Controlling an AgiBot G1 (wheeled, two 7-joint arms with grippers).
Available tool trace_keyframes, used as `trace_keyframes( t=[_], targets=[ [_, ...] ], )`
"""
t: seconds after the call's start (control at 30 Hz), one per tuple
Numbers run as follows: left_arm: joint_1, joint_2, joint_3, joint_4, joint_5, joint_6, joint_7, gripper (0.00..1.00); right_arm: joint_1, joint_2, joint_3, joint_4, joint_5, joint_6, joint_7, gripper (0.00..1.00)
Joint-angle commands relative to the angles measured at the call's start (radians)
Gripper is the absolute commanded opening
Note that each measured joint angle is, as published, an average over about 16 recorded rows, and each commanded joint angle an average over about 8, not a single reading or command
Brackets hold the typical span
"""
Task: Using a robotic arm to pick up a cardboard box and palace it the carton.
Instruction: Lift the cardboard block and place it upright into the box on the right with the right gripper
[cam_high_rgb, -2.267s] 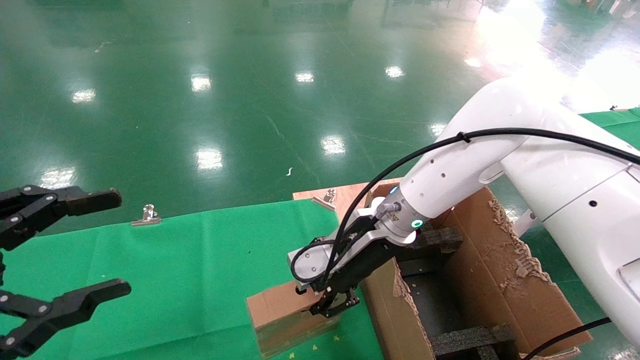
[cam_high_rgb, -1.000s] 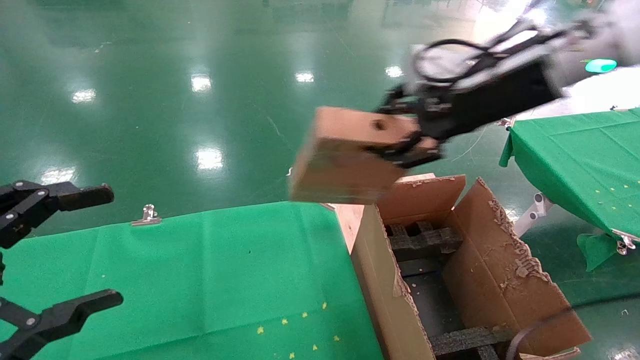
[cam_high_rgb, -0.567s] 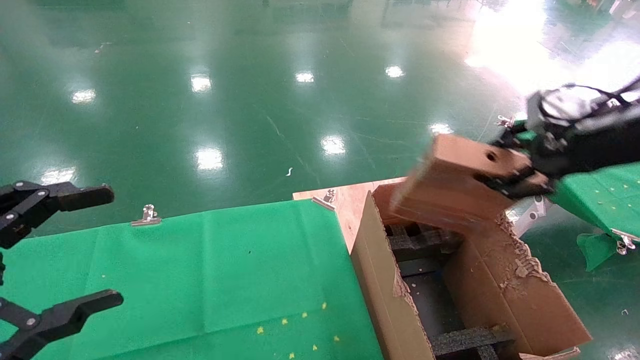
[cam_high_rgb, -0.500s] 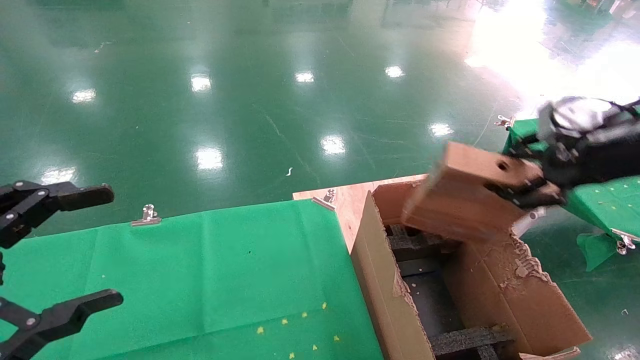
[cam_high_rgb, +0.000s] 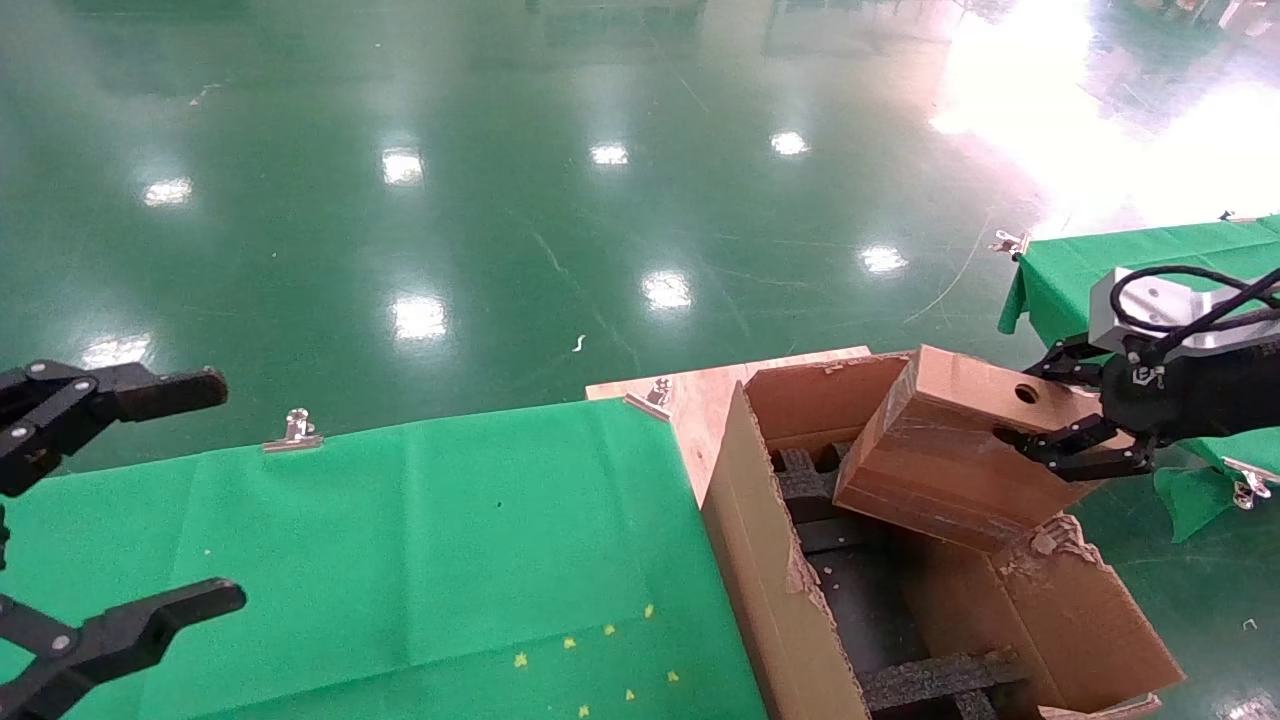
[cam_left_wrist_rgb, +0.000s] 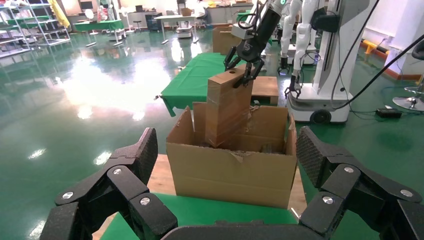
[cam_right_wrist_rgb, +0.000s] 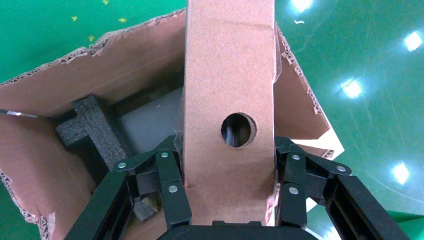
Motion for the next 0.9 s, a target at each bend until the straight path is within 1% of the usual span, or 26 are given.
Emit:
trace_keyframes(
  t=[0.03,0.17,0.23,0.3,0.47,0.77,0.9],
  targets=[
    [0.0,0.0,0.0,0.0,0.0,0.0,0.0,1.0,0.0,-0.002,0.001,0.002,0.0,-0.003,-0.003,0.0],
    [0.0,0.0,0.0,0.0,0.0,0.0,0.0,1.0,-0.008,-0.004,0.002,-0.006,0.004,0.02,0.023,0.0],
    [0.0,0.0,0.0,0.0,0.0,0.0,0.0,1.0,-0.022,-0.002,0.001,-0.012,0.01,0.048,0.058,0.0],
    [0.0,0.0,0.0,0.0,0.0,0.0,0.0,1.0,-0.04,0.001,-0.001,-0.012,0.014,0.083,0.113,0.0],
    [0.0,0.0,0.0,0.0,0.0,0.0,0.0,1.0,-0.089,0.026,-0.015,0.044,0.011,0.168,0.305,0.0],
    [0.0,0.0,0.0,0.0,0.0,0.0,0.0,1.0,-0.145,0.092,-0.049,0.229,-0.009,0.263,0.699,0.0],
    [0.0,0.0,0.0,0.0,0.0,0.0,0.0,1.0,-0.155,0.107,-0.061,0.284,-0.03,0.299,0.814,0.0]
  ],
)
